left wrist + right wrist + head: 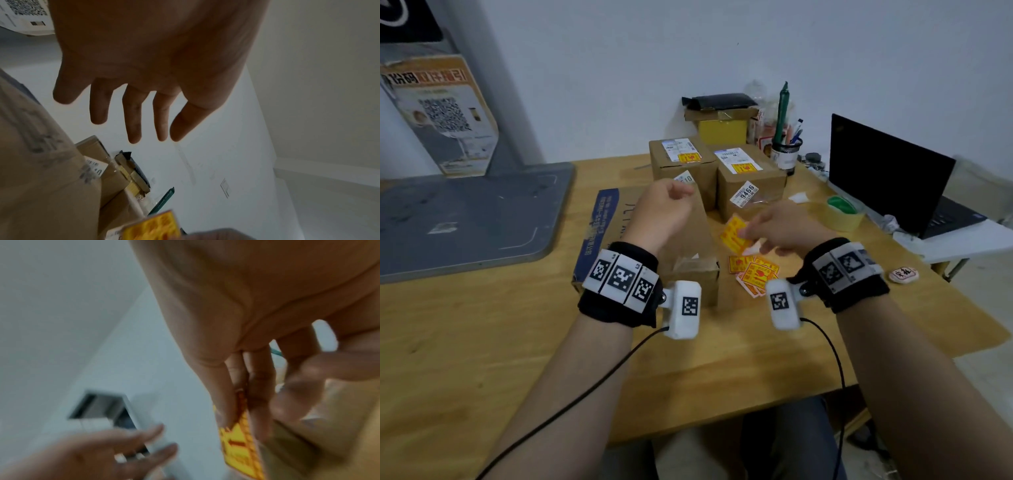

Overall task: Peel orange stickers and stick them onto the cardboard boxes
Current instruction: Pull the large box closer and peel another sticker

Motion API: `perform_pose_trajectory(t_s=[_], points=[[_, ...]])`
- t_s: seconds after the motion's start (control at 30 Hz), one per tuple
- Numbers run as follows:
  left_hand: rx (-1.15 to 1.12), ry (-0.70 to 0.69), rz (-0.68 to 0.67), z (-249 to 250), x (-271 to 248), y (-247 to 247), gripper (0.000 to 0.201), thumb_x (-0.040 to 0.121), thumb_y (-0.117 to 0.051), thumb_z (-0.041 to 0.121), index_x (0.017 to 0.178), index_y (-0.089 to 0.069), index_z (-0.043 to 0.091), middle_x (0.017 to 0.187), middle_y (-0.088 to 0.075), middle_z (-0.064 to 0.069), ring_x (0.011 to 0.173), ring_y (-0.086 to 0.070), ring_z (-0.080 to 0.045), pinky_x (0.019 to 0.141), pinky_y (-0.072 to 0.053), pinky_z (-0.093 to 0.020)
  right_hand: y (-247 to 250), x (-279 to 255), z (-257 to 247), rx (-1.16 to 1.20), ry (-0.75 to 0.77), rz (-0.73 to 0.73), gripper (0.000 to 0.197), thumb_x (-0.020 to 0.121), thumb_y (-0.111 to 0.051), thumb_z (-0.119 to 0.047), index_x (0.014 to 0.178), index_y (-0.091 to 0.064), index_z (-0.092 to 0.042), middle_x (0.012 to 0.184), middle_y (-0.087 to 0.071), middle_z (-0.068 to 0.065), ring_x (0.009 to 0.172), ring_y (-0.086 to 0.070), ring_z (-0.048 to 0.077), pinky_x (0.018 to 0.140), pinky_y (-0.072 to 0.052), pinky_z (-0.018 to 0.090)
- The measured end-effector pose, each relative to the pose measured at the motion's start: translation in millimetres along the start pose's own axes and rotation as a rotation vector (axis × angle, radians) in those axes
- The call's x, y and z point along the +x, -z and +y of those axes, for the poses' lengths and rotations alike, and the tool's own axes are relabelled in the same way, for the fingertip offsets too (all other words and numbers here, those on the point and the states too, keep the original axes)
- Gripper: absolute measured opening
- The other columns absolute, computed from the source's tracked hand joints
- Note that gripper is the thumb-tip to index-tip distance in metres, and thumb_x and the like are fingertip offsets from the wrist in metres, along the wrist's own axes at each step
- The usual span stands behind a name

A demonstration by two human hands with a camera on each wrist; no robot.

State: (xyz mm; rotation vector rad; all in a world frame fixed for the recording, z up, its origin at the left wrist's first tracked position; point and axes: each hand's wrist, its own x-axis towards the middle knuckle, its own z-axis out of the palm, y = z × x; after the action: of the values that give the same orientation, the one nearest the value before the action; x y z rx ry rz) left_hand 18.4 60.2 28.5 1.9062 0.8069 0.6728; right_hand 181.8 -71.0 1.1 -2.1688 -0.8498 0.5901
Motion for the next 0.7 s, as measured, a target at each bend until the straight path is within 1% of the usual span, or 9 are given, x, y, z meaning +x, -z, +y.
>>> perform_pose_trajectory(t_s=[0.07, 0.13, 0.2, 0.27, 0.33, 0.4, 0.47, 0.57, 0.7], points=[[-0.038, -0.045, 0.015, 7, 5, 8, 0.024, 0.094, -0.063, 0.023, 0.116, -0.071, 0.023, 0.119, -0.068, 0.004, 0.112, -0.062, -0.012, 0.081, -0.046, -0.021, 8, -1, -18, 0.161, 0.107, 0.042, 0.017, 0.092, -0.077, -0.025, 0.087, -0.075, -0.01, 0.072, -0.075, 0.002, 0.052, -0.06, 0.009, 0.045, -0.037, 0.024], [-0.09, -0.058, 0.018, 15, 11, 15, 0.015, 0.093, -0.064, 0.028, 0.105, -0.074, 0.026, 0.112, -0.073, 0.006, 0.104, -0.069, -0.013, 0.072, -0.044, -0.021, 16, -1, -36, 0.285, 0.203, 0.038, 0.017, 0.095, -0.073, -0.025, 0.086, -0.076, -0.01, 0.071, -0.071, 0.006, 0.053, -0.059, 0.01, 0.047, -0.037, 0.026], [-0.127, -0.067, -0.004, 23, 15, 21, 0.015, 0.096, -0.061, 0.032, 0.096, -0.076, 0.027, 0.102, -0.077, 0.008, 0.093, -0.074, -0.013, 0.065, -0.045, -0.022, 20, 3, -52, 0.358, 0.264, 0.001, 0.019, 0.097, -0.069, -0.025, 0.088, -0.077, -0.011, 0.081, -0.074, 0.013, 0.057, -0.06, 0.013, 0.049, -0.037, 0.027], [-0.181, -0.074, -0.02, 26, 18, 27, 0.019, 0.097, -0.061, 0.033, 0.091, -0.077, 0.027, 0.093, -0.077, 0.01, 0.087, -0.076, -0.012, 0.068, -0.049, -0.021, 17, 9, -63, 0.387, 0.289, -0.041, 0.017, 0.1, -0.065, -0.023, 0.092, -0.077, -0.015, 0.085, -0.076, 0.008, 0.058, -0.061, 0.016, 0.047, -0.037, 0.025], [-0.227, -0.067, -0.034, 24, 22, 33, 0.02, 0.097, -0.061, 0.034, 0.089, -0.078, 0.027, 0.086, -0.077, 0.011, 0.081, -0.076, -0.011, 0.076, -0.05, -0.031, 12, 16, -71, 0.433, 0.284, -0.057, 0.016, 0.102, -0.062, -0.021, 0.095, -0.075, -0.017, 0.082, -0.076, 0.005, 0.055, -0.06, 0.018, 0.046, -0.037, 0.025], [-0.253, -0.053, -0.048, 18, 26, 38, 0.019, 0.098, -0.061, 0.032, 0.093, -0.078, 0.025, 0.083, -0.077, 0.01, 0.076, -0.073, -0.01, 0.081, -0.049, -0.036, 6, 22, -77, 0.469, 0.272, -0.066, 0.018, 0.104, -0.059, -0.02, 0.094, -0.074, -0.017, 0.077, -0.075, 0.005, 0.054, -0.059, 0.019, 0.047, -0.037, 0.026], [-0.264, -0.043, -0.055, 11, 32, 42, 0.018, 0.098, -0.061, 0.03, 0.096, -0.077, 0.022, 0.083, -0.077, 0.008, 0.076, -0.072, -0.009, 0.083, -0.05, -0.036, 0, 29, -82, 0.481, 0.251, -0.073, 0.019, 0.105, -0.057, -0.02, 0.093, -0.071, -0.018, 0.073, -0.073, 0.004, 0.052, -0.058, 0.02, 0.046, -0.037, 0.025], [-0.293, -0.024, -0.063, 4, 38, 48, 0.018, 0.098, -0.061, 0.027, 0.098, -0.077, 0.018, 0.087, -0.078, 0.004, 0.077, -0.072, -0.01, 0.082, -0.05, -0.036, -8, 39, -86, 0.484, 0.232, -0.079, 0.02, 0.105, -0.056, -0.02, 0.09, -0.069, -0.018, 0.077, -0.073, 0.006, 0.05, -0.058, 0.019, 0.046, -0.037, 0.025], [-0.317, -0.005, -0.101, -5, 42, 52, 0.017, 0.099, -0.061, 0.024, 0.092, -0.076, 0.018, 0.084, -0.077, 0.005, 0.077, -0.071, -0.011, 0.08, -0.05, -0.035, -16, 50, -86, 0.48, 0.238, -0.091, 0.022, 0.104, -0.056, -0.02, 0.086, -0.068, -0.018, 0.076, -0.072, 0.005, 0.05, -0.058, 0.018, 0.047, -0.039, 0.025]])
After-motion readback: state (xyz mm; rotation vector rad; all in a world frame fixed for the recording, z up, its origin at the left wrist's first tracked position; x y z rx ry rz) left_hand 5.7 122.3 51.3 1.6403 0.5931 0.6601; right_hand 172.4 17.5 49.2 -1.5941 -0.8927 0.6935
